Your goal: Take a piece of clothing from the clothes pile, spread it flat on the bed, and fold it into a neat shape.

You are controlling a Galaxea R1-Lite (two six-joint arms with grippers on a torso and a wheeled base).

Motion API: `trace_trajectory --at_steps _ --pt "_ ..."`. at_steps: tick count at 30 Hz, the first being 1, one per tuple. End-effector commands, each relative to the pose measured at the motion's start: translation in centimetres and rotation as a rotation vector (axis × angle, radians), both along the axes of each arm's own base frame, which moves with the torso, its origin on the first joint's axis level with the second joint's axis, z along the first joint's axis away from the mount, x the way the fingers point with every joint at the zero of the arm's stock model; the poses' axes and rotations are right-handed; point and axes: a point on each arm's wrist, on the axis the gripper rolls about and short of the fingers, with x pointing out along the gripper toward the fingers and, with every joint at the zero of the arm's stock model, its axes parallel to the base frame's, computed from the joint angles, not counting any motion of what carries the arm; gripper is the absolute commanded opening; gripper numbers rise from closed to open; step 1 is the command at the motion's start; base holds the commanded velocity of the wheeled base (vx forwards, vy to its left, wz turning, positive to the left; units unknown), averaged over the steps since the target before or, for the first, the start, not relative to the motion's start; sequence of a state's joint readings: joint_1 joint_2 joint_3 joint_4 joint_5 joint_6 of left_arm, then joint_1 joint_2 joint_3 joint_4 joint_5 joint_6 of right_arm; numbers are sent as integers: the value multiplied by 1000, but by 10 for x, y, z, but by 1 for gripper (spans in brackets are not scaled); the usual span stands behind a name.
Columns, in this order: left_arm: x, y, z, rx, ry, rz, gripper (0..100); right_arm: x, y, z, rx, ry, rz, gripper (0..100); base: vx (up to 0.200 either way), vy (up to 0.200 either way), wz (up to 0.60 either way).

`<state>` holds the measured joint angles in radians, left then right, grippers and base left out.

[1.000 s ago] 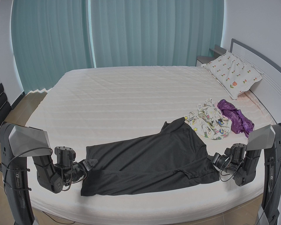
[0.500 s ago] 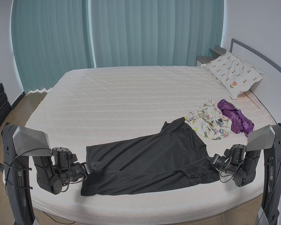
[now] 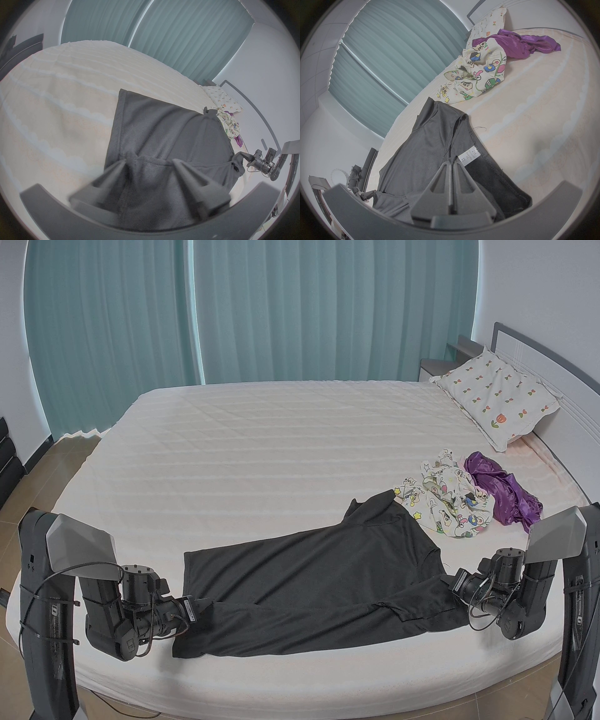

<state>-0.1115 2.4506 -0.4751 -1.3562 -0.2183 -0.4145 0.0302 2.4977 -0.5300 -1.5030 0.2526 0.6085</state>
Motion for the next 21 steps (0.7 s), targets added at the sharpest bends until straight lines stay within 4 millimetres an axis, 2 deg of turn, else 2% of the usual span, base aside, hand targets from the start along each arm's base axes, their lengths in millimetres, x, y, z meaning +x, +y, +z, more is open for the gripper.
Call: trace_trajectory --at_steps 1,12,21 --pt "0 3 -3 9 8 15 0 0 0 0 -1 1 1 0 0 0 0" --pt "-4 13 -2 72 -4 113 0 2 0 1 0 -49 -1 0 0 0 0" --pt "-8 17 -3 84 13 146 0 9 9 0 -4 -72 24 0 0 0 0"
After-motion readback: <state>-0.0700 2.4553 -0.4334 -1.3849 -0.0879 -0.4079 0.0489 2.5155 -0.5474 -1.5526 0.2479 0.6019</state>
